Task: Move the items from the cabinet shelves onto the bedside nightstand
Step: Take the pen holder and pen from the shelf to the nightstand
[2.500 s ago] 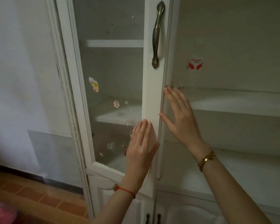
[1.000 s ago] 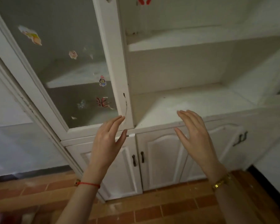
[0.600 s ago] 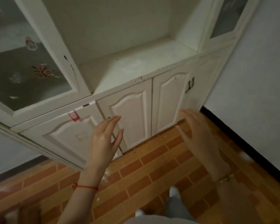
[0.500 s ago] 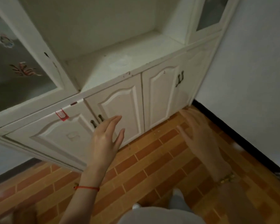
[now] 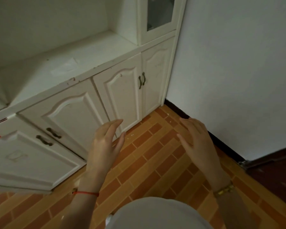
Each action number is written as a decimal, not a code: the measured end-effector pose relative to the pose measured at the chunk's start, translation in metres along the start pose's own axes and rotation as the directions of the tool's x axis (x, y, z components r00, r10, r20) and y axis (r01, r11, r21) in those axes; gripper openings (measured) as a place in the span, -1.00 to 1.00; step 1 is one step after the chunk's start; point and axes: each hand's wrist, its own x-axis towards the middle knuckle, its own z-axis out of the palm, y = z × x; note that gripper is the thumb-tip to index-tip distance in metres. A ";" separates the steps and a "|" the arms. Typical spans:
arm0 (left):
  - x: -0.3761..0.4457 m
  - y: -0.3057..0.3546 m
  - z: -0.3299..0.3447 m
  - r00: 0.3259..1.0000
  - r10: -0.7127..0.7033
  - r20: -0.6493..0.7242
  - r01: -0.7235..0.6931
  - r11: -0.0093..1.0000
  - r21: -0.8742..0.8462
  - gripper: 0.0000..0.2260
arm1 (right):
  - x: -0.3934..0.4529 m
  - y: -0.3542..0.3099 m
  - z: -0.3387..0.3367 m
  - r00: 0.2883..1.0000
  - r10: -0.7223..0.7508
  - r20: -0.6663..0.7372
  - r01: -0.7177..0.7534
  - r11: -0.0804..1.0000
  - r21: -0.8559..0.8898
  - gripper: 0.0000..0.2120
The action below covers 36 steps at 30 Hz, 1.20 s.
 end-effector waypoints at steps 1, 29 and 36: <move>0.008 0.007 0.008 1.000 -0.005 -0.004 0.005 1.000 -0.004 -0.67 | 0.007 0.011 -0.004 1.000 0.001 0.005 -0.001 1.000 0.000 -0.53; 0.366 -0.057 0.135 0.979 -0.023 -0.201 0.052 0.989 0.140 -0.68 | 0.417 0.112 0.046 0.977 -0.208 -0.057 0.213 0.971 0.105 -0.57; 0.446 -0.057 0.144 0.960 -0.033 -0.277 0.081 0.983 0.165 -0.66 | 0.514 0.111 0.046 0.949 -0.315 -0.034 0.316 0.943 0.106 -0.56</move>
